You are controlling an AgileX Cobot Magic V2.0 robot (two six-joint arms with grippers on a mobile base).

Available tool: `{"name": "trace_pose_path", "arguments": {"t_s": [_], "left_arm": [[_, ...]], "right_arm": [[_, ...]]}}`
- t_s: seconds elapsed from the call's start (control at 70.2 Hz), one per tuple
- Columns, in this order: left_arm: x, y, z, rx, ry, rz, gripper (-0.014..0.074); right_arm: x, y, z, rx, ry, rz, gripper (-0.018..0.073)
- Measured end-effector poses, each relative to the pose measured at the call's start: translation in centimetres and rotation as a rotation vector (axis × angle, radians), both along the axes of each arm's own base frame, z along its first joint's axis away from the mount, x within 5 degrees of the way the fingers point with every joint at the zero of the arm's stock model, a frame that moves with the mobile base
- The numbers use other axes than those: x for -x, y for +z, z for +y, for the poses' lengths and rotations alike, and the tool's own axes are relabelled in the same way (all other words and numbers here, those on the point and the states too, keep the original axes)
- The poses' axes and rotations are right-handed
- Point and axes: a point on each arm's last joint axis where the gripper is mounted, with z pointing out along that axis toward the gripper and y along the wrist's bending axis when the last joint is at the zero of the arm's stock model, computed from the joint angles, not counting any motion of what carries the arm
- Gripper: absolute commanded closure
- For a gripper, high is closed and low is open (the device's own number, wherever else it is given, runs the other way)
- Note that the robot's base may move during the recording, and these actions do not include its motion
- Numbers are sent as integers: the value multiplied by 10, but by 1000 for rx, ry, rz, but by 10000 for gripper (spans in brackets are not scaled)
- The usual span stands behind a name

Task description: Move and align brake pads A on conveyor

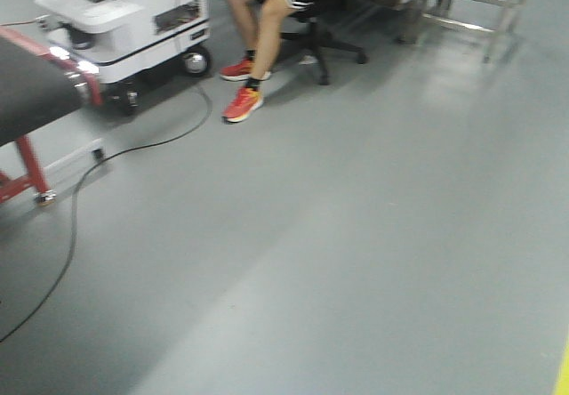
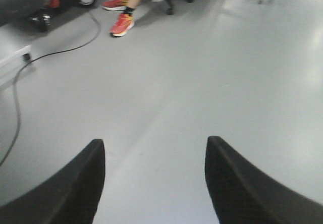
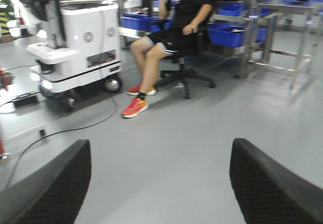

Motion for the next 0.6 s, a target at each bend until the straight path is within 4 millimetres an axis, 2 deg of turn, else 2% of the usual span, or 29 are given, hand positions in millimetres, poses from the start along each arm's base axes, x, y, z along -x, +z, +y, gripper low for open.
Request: {"name": "trace_pose_path", "arguments": {"t_s": [0.598], "left_arm": [[0, 0, 0, 0, 0, 0, 190]], "right_arm": [[0, 0, 0, 0, 0, 0, 23]]}}
